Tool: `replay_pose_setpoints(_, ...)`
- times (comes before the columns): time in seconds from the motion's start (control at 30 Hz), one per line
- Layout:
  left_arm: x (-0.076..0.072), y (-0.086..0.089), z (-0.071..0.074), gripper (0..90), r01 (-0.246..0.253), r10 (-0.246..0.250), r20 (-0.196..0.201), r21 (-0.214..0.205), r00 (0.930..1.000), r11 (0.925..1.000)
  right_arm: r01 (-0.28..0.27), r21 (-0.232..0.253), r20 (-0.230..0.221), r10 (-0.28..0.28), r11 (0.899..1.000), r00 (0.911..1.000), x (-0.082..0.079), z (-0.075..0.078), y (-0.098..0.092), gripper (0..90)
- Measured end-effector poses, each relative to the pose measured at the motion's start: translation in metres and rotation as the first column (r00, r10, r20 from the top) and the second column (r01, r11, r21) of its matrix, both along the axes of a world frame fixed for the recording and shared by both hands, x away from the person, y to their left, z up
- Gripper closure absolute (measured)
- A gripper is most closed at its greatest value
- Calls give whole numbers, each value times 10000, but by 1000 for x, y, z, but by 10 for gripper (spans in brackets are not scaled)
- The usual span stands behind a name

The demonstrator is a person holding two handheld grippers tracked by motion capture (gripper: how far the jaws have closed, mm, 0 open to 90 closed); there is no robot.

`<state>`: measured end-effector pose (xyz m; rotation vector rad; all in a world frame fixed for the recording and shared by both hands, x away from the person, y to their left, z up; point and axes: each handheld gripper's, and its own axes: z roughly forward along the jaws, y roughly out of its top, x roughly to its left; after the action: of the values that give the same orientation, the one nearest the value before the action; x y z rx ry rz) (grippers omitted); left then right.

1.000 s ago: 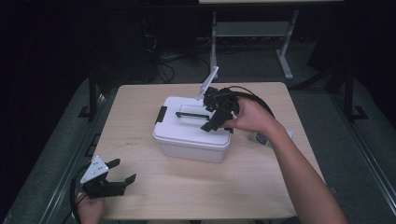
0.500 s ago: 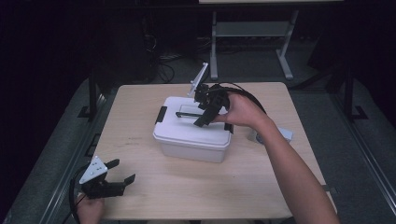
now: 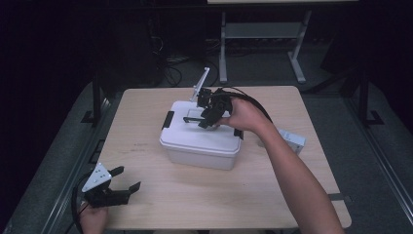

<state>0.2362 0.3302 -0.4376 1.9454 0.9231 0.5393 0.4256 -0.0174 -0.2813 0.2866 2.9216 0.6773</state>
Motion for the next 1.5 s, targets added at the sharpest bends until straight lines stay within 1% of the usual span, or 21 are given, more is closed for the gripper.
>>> replay_pose_setpoints(0.03, 0, 1, 0, 137, -31, 31, 13, -66, 10000, 10000, -10, 32, 17, 10, 10000, 10000, 1, 0, 1, 631)
replay_pose_setpoints(0.2, 0, 2, 0, 137, -36, 36, -1, -64, 10000, 10000, -132, -148, 56, 133, 9998, 9999, 2, 0, 5, 707)
replay_pose_setpoints(0.33, 0, 3, 0, 137, -76, 76, 23, -142, 10000, 9999, -177, -280, -1, 177, 9995, 9998, 4, 0, 8, 738)
replay_pose_setpoints(0.37, 0, 4, 0, 137, -88, 89, 35, -183, 10000, 9998, -203, -338, -2, 203, 9992, 9998, 4, 1, 9, 768)
replay_pose_setpoints(0.43, 0, 5, 0, 137, -118, 119, 31, -229, 9999, 9997, -331, -266, -32, 331, 9991, 9994, 6, 1, 10, 786)
replay_pose_setpoints(0.5, -1, 6, 0, 137, -122, 123, 28, -240, 9999, 9996, -292, -243, -98, 289, 9993, 9995, 7, 1, 9, 806)
replay_pose_setpoints(0.8, 0, 7, 1, 137, -126, 127, 31, -274, 9999, 9995, -230, 52, -207, 231, 9997, 9995, 15, 2, 3, 828)
replay_pose_setpoints(1.03, -1, 8, 1, 137, -184, 185, 44, -332, 9998, 9993, -263, 50, -246, 264, 9996, 9993, 19, 2, 2, 839)
replay_pose_setpoints(1.5, -1, 9, 1, 137, -193, 195, 43, -324, 9998, 9993, -295, 101, -329, 298, 9995, 9990, 22, 3, 2, 843)
